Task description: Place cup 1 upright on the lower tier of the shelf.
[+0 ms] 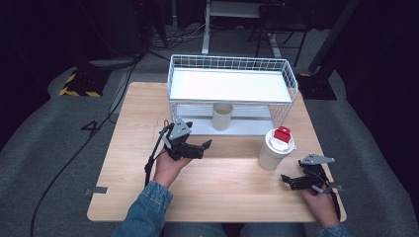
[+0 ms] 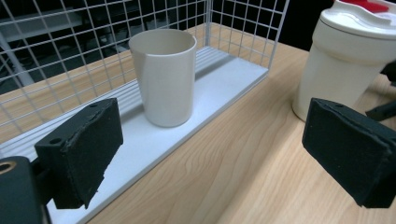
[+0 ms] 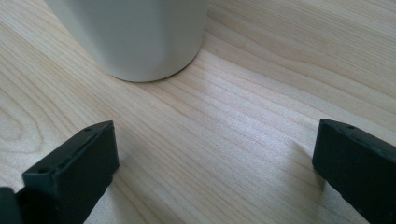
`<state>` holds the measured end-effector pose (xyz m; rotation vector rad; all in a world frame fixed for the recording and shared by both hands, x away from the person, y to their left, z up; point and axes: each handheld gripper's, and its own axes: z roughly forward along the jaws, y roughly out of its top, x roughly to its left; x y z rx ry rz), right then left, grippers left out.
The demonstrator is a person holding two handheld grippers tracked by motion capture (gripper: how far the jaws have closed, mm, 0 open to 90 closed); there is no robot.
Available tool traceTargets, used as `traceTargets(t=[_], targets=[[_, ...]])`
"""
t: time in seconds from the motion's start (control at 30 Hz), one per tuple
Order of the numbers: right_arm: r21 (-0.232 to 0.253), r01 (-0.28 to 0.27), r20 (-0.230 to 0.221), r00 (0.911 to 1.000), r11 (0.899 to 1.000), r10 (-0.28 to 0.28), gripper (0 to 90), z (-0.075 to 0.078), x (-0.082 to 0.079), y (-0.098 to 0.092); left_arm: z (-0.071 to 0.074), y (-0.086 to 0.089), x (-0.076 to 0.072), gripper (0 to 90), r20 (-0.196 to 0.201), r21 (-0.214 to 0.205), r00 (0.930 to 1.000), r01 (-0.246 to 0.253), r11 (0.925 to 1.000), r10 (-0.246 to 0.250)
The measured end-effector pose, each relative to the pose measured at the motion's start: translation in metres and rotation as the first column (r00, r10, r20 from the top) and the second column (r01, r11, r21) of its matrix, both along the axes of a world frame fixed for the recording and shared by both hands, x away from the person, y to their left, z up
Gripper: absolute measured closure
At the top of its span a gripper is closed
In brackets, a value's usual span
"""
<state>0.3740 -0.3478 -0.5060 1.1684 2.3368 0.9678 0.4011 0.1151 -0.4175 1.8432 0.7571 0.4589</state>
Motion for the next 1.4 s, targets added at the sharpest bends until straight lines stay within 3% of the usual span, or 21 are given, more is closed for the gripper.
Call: traceTargets(t=[0.3,0.37,0.63,0.8,1.03,1.3,1.4], targets=[[0.0,0.0,0.0,1.0,1.0,0.0,0.4,0.0,0.0,0.0,0.003,0.014,-0.025,7.5,-0.025,0.034,0.9997,0.003,0.9994,-0.003],[0.0,0.0,0.0,1.0,1.0,0.0,0.4,0.0,0.0,0.0,0.003,0.018,-0.03,7.5,-0.031,0.019,0.9995,0.004,0.9998,-0.003],[0.0,0.0,0.0,1.0,1.0,0.0,0.4,0.0,0.0,0.0,-0.012,0.036,-0.042,9.7,-0.081,0.031,0.9965,-0.021,0.9993,0.023],[0.0,0.0,0.0,1.0,1.0,0.0,0.4,0.0,0.0,0.0,-0.02,0.046,-0.047,12.1,-0.099,0.086,0.9939,-0.04,0.9955,0.048],[0.0,0.0,0.0,1.0,1.0,0.0,0.4,0.0,0.0,0.0,-0.026,0.053,-0.052,12.4,-0.118,0.123,0.9911,-0.048,0.9912,0.063],[0.0,0.0,-0.001,1.0,1.0,0.0,0.4,0.0,0.0,0.0,-0.042,0.059,-0.053,14.0,-0.179,0.181,0.9794,-0.059,0.9817,0.092],[0.0,0.0,0.0,1.0,1.0,0.0,0.4,0.0,0.0,0.0,-0.049,0.062,-0.054,14.0,-0.214,0.181,0.9702,-0.075,0.9806,0.114]])
